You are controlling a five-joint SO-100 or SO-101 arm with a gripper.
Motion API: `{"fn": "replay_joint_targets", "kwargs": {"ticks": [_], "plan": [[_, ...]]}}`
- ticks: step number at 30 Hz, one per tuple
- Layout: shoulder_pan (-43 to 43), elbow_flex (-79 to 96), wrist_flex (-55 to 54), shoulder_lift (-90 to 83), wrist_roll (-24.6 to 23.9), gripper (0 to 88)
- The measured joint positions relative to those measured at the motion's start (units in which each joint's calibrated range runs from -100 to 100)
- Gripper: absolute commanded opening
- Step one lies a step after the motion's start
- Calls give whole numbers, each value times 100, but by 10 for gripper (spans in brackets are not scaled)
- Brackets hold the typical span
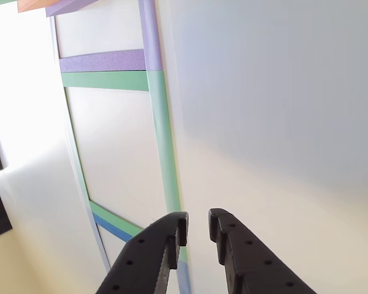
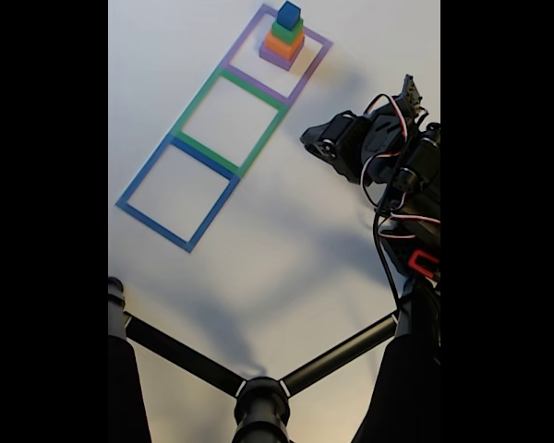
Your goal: Tower of hanoi
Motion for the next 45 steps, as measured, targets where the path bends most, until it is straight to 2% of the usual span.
{"fn": "replay_joint_targets", "kwargs": {"ticks": [13,17,20,24,30,32,34,37,40,41,44,45], "plan": [[-10,0,40,0,189,0],[-80,-378,-152,286,396,0],[-110,-800,-399,1017,773,0],[-110,-1969,-478,2060,1659,0],[100,-4557,40,3884,2714,0],[200,-5348,72,4187,3563,0],[330,-5847,112,4254,4844,1],[589,-6733,574,4624,6428,0],[789,-7592,1388,5027,9218,0],[869,-7842,1619,5137,9783,0],[1098,-8461,2018,5481,10745,0],[1128,-8512,2057,5498,11423,0]]}}
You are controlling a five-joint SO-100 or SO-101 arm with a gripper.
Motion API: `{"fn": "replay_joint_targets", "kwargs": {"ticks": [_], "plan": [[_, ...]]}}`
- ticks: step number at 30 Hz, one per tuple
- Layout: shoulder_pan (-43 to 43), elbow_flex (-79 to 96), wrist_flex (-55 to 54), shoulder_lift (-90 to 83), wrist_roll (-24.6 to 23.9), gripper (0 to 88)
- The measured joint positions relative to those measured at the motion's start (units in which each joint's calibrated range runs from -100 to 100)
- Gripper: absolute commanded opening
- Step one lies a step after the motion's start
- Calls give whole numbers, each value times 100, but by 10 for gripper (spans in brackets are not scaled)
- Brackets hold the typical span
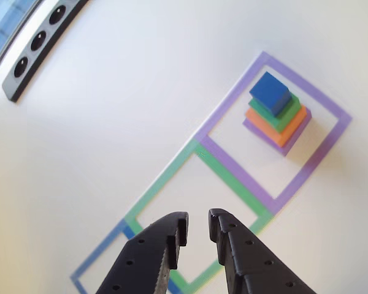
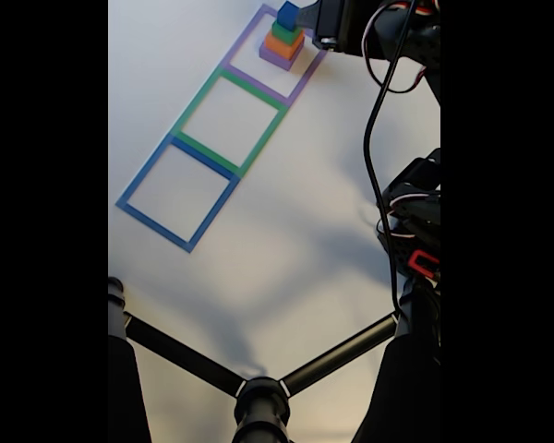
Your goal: Tower of hanoi
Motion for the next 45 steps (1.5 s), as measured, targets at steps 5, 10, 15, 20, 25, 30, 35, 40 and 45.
{"fn": "replay_joint_targets", "kwargs": {"ticks": [5,10,15,20,25,30,35,40,45], "plan": [[429,-26,8,-8,3864,0],[829,-26,-56,-8,7314,0],[1178,146,-112,-84,8313,0],[1548,284,-231,-378,8539,0],[1967,825,-670,-681,8483,71],[2416,1281,-1037,-824,8539,174],[2676,1771,-1380,-849,8539,305],[2786,2545,-2073,-925,8539,402],[2816,3749,-3581,-975,8539,458]]}}
